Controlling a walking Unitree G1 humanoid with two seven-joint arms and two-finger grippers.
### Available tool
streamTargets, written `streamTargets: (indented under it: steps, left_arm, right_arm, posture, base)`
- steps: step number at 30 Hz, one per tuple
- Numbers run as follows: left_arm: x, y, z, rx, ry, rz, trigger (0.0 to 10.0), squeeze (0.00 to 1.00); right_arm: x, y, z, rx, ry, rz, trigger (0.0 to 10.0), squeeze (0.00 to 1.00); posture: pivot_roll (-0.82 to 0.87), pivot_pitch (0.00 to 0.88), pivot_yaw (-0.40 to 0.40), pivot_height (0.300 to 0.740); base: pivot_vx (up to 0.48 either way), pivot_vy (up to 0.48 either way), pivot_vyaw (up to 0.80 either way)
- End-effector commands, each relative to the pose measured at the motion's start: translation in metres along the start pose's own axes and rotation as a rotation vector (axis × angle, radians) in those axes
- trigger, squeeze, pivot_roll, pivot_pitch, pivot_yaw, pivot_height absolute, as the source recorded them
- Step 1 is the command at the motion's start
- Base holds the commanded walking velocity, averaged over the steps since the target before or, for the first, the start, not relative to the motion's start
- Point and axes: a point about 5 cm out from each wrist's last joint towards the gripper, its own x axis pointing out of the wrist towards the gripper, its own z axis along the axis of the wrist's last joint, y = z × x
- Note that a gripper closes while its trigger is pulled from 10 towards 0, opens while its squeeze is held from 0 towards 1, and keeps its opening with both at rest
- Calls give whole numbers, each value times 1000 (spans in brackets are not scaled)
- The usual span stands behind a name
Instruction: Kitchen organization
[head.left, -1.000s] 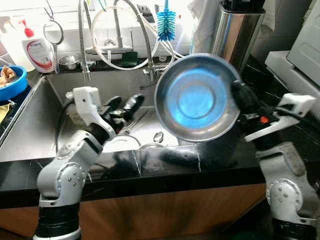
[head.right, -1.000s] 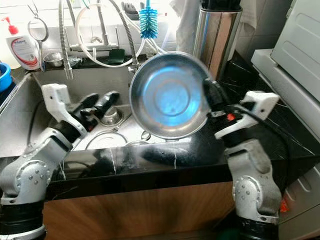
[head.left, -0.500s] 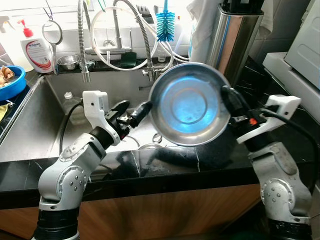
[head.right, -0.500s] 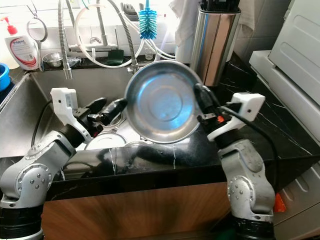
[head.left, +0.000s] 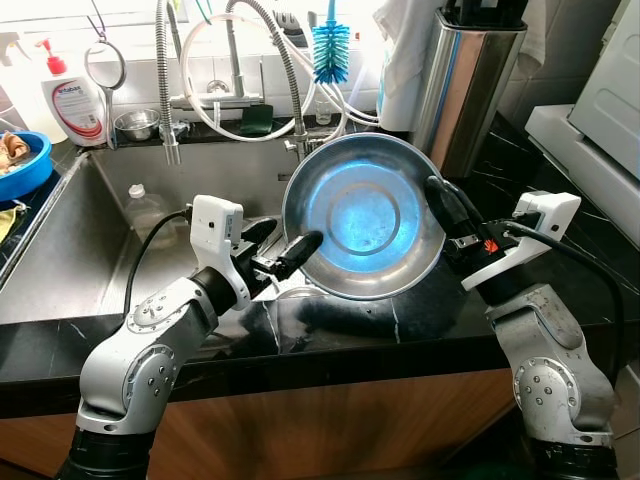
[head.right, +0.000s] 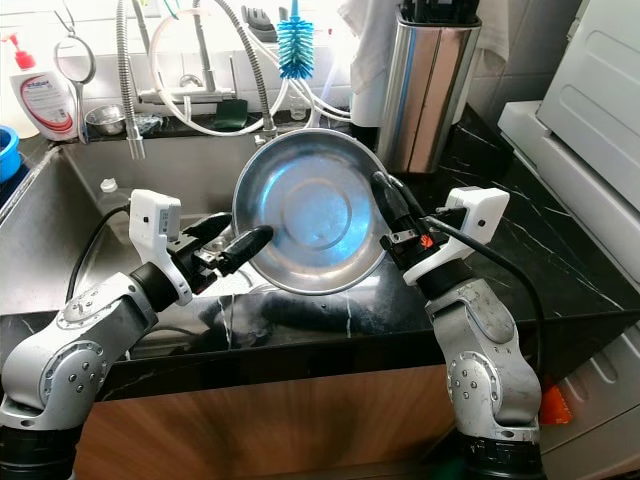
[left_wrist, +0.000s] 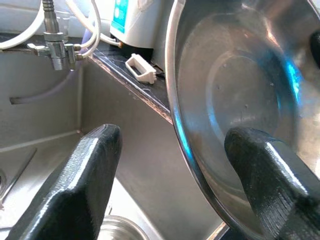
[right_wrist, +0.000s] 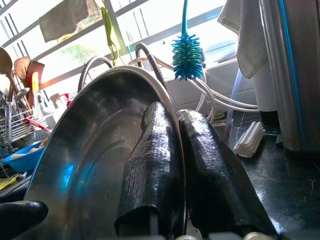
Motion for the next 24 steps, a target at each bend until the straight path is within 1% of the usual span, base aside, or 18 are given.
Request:
streamTargets:
  steps: [1, 9, 24]
  left_arm:
    - [-1, 1, 0, 30, 4, 15, 0, 0]
    - [-1, -1, -2, 62, 21, 9, 0, 0]
    - [-1, -3, -3, 64, 18, 3, 0, 0]
  right_arm:
    - [3, 3, 4, -9, -12, 19, 10000, 0]
    - [4, 3, 6, -7, -28, 22, 10000, 0]
    - [6, 2, 7, -26, -29, 18, 10000, 0]
  posture:
    - [44, 32, -20, 740]
    - [43, 35, -20, 740]
    - [43, 36, -22, 740]
  base:
    - [0, 0, 0]
    - [0, 0, 0]
    - [0, 0, 0]
